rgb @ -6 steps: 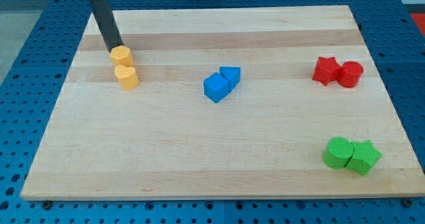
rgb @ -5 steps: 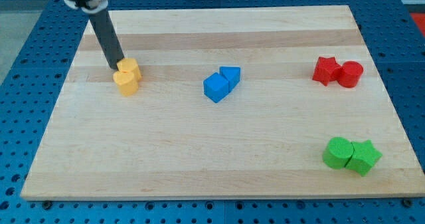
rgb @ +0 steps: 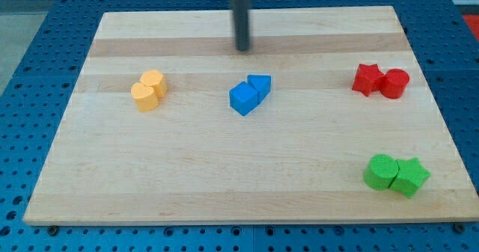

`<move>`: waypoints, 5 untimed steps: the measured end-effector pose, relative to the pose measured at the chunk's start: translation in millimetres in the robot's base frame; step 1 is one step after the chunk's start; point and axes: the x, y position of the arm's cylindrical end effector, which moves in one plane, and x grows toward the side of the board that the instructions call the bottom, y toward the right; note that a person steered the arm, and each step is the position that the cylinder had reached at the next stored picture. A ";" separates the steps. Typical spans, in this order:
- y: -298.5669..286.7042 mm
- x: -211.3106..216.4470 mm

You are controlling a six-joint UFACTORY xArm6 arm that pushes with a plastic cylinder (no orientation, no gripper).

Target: Move your hand right and to the down

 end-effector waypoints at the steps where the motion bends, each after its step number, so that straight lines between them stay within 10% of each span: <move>1: 33.5 19.4; 3: 68.7 130.7; 5: 53.6 132.9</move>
